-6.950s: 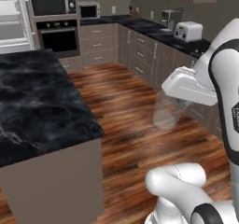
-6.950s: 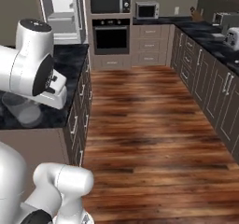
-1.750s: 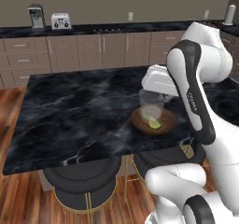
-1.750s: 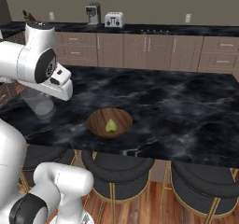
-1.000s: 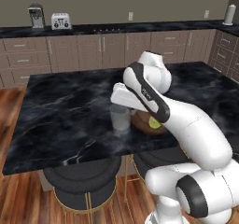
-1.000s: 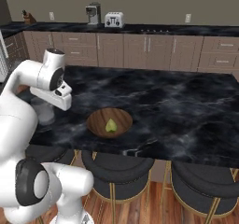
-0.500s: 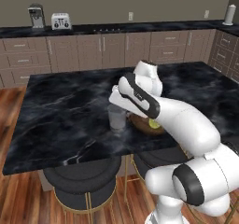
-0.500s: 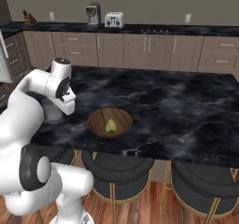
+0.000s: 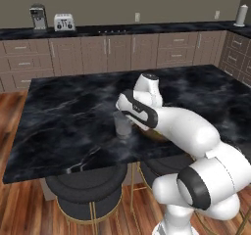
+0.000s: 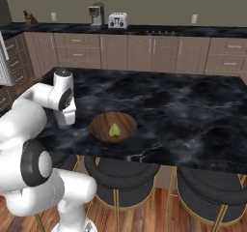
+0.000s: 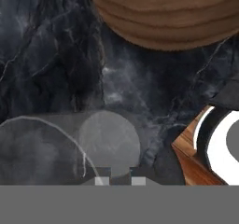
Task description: There is a bowl on the dining counter. Grab a lemon wedge from the fridge and place it in the bowl. Then get the liquor bottle and glass cup from the cabinet and place them next to the bowl.
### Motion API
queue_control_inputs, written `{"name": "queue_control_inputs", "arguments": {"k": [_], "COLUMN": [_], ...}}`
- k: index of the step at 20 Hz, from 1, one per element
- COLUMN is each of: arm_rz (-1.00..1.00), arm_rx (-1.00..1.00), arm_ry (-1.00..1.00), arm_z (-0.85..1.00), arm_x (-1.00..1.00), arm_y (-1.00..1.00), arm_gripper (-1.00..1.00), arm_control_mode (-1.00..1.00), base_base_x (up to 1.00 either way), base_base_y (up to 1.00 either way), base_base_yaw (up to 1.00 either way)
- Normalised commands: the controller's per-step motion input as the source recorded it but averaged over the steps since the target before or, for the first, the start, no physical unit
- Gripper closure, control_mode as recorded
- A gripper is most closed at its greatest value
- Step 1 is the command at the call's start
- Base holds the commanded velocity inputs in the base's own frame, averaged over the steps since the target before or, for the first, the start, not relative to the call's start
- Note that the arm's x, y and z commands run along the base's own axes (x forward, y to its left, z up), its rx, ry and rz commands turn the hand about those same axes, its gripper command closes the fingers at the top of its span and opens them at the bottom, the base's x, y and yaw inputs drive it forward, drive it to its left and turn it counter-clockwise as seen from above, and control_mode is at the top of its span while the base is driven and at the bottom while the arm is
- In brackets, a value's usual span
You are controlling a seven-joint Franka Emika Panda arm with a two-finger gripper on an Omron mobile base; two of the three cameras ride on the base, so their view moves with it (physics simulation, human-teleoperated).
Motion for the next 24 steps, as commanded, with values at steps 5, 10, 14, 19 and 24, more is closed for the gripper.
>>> {"name": "queue_control_inputs", "arguments": {"k": [5,10,14,19,24], "arm_rz": [-0.37,-0.37,-0.37,-0.33,-0.27], "arm_rx": [0.00,0.00,0.00,0.00,0.00], "arm_ry": [0.00,0.00,0.00,0.00,0.00], "arm_z": [-0.20,-0.18,-0.06,0.00,-0.11], "arm_x": [0.04,0.05,0.06,0.08,0.29], "arm_y": [0.00,-0.01,-0.07,-0.06,0.00], "arm_gripper": [1.00,1.00,1.00,1.00,1.00], "arm_control_mode": [-1.00,-1.00,-1.00,-1.00,-1.00], "base_base_x": [0.00,0.00,0.00,0.00,0.00], "base_base_y": [0.00,0.00,0.00,0.00,0.00], "base_base_yaw": [0.00,0.00,0.00,0.00,0.00]}}
